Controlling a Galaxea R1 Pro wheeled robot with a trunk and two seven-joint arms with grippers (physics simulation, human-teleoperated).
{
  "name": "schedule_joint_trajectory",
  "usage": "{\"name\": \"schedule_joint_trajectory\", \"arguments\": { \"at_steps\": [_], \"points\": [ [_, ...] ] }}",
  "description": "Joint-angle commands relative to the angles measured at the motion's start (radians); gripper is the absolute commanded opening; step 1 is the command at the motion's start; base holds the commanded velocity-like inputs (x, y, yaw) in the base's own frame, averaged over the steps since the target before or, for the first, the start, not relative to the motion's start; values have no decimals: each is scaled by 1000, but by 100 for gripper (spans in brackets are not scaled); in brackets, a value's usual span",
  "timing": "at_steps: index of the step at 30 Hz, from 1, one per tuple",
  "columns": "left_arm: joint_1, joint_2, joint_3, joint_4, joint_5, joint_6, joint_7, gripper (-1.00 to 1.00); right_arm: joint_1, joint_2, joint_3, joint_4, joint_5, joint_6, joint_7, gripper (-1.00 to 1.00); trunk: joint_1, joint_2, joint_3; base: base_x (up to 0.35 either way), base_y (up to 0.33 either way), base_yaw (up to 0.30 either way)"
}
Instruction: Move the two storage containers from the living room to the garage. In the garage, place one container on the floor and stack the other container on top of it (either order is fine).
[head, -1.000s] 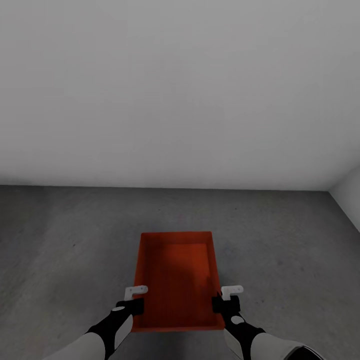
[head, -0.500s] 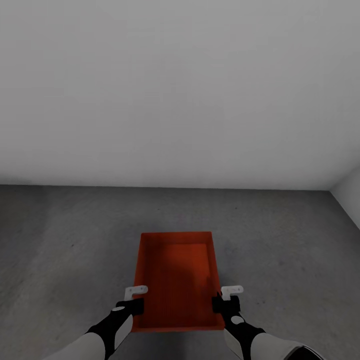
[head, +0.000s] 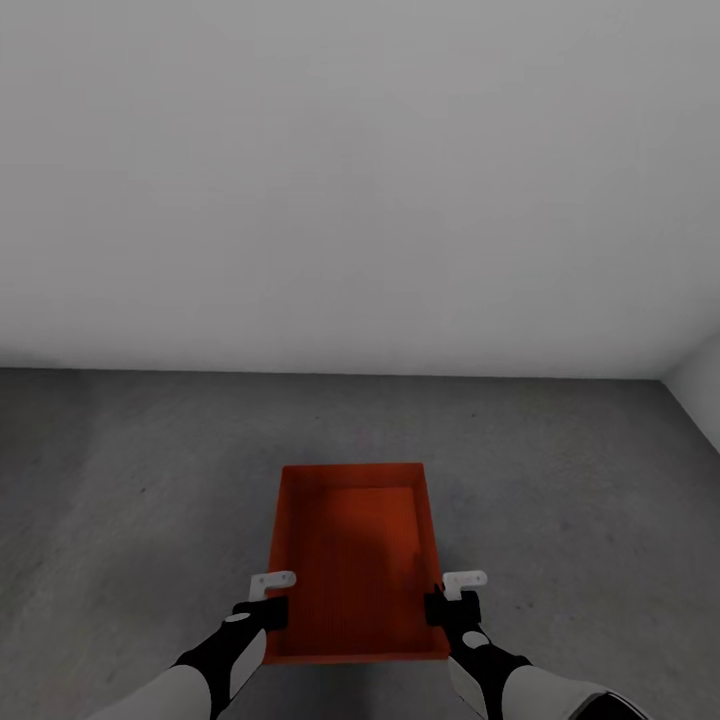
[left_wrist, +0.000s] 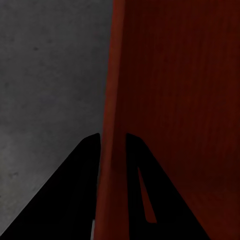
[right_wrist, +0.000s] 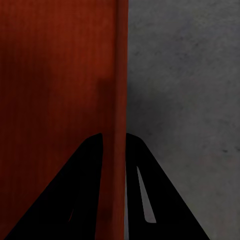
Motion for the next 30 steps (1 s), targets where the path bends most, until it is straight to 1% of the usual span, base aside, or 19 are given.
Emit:
{"name": "schedule_joint_trajectory", "arguments": {
  "at_steps": [1, 30],
  "points": [
    [1, -1, -6, -2, 13, 4, 8, -100, -1, 5, -58, -5, 2, 0, -1, -100, 4, -8, -4, 0, 0, 0],
    [1, -1, -6, -2, 14, 4, 9, -100, -1, 5, -58, -5, 2, 0, -1, -100, 115, -211, -95, 0, 0, 0]
  ]
}}
